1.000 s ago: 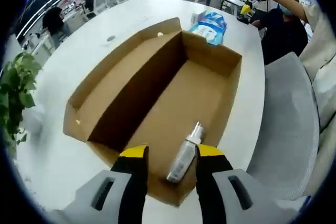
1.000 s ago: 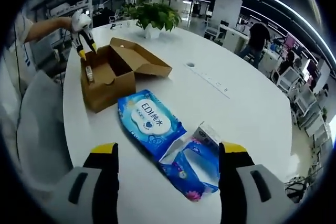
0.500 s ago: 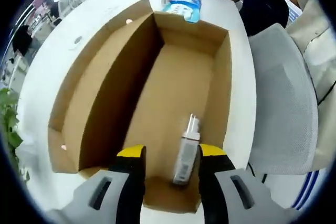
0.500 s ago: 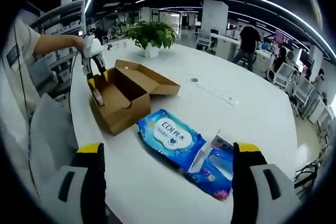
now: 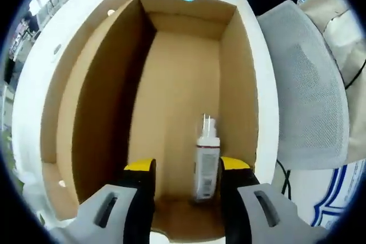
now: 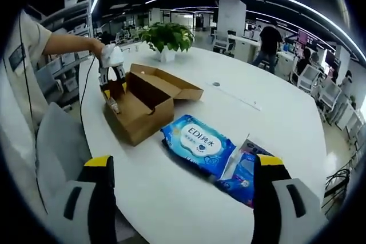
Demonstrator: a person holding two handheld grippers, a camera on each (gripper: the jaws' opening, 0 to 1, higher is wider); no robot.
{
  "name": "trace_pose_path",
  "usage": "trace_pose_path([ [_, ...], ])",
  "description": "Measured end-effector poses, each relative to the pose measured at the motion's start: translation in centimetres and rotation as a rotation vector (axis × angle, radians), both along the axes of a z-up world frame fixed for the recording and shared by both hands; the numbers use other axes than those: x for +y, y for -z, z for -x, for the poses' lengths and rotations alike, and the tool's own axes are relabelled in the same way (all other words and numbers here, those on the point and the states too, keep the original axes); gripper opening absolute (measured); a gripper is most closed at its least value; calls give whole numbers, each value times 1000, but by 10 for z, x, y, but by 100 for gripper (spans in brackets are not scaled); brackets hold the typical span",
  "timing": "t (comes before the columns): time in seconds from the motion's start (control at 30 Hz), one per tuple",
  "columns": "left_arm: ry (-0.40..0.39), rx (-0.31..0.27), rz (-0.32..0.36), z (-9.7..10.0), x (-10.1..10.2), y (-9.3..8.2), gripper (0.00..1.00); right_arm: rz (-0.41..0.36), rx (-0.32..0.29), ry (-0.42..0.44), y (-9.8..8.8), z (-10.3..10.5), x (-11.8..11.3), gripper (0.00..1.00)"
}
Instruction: Operate the shoe box by opening the lid, removing the specified soft item, and placing it in the target area until the item is outside and the box remains undamaged.
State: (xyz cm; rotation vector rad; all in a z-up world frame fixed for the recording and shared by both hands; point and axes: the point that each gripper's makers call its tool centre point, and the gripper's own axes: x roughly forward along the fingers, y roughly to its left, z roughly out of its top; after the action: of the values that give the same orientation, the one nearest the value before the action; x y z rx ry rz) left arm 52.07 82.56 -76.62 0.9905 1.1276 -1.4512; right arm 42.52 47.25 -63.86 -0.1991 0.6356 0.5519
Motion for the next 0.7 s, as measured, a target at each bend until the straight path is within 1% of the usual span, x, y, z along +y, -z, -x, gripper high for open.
trace_pose_path([
  [0.27, 68, 56, -11, 8, -3, 9, 44, -5, 18, 23, 8, 5, -4, 96],
  [0.37, 85, 64, -16, 9, -4, 12, 44, -1, 19, 32, 8, 6, -7, 96],
  [0.57, 90, 59, -24, 7, -4, 18, 45, 0, 17, 47, 8, 6, -10, 95],
  [0.7, 83, 30, -19, 0, -3, 21, 42, 0, 18, 46, 9, 6, -9, 94],
])
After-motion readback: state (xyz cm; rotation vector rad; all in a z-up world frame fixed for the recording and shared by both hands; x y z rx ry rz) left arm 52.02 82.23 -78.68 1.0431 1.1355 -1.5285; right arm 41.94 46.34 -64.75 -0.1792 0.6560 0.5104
